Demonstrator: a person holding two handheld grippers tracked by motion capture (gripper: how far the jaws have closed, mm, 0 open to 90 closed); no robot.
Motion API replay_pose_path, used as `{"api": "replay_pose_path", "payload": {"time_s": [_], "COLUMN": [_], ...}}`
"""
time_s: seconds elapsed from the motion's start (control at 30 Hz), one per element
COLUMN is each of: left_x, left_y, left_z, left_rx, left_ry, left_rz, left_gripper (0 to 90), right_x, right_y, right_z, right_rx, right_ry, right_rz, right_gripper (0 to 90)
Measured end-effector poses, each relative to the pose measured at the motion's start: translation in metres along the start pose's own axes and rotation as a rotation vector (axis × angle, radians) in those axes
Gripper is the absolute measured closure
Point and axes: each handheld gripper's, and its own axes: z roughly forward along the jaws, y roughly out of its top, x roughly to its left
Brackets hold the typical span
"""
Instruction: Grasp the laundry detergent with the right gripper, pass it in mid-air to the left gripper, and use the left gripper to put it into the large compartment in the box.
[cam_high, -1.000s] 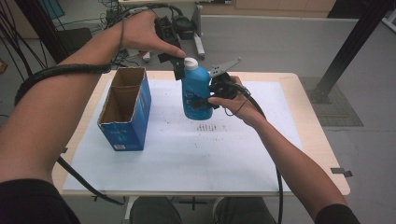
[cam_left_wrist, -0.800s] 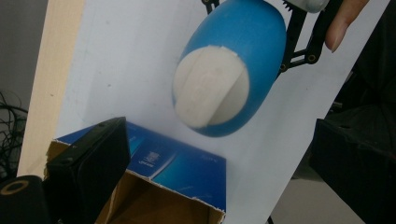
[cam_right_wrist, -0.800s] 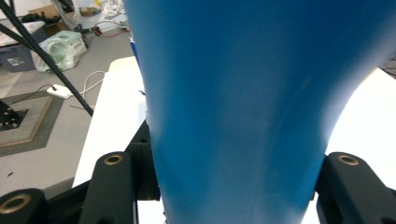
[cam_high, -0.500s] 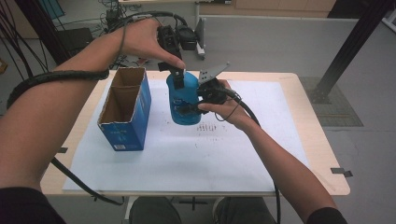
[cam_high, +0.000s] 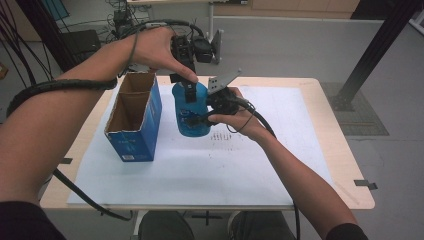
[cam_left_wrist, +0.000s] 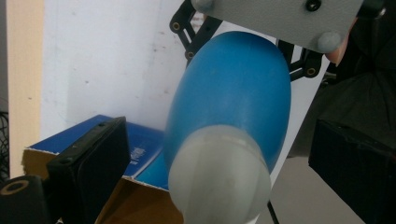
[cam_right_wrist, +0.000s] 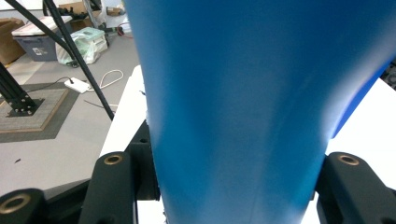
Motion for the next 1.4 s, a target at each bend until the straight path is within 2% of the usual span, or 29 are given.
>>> {"api": "replay_pose_path", "payload": {"time_s": [0.2,0.47,0.83,1.4], "left_x": [-0.002,-0.004,-0.005,-0.006], "left_y": [0.0,-0.001,-0.002,-0.004], "left_z": [0.006,0.01,0.012,0.01], "left_rx": [0.01,0.011,0.024,0.01], "left_ry": [-0.013,-0.021,-0.026,-0.025], "left_rz": [0.011,0.016,0.019,0.019], "left_gripper": [6.0,6.0,6.0,6.0], "right_x": [0.002,0.003,0.007,0.008], "right_y": [0.002,0.004,0.01,0.011], "right_z": [0.002,0.0,0.001,-0.003], "right_rx": [-0.01,-0.015,-0.016,-0.028], "right_ry": [0.013,0.006,0.012,0.007], "right_rz": [-0.005,-0.007,-0.022,-0.026], "right_gripper": [43.6,43.6,43.5,43.5]}}
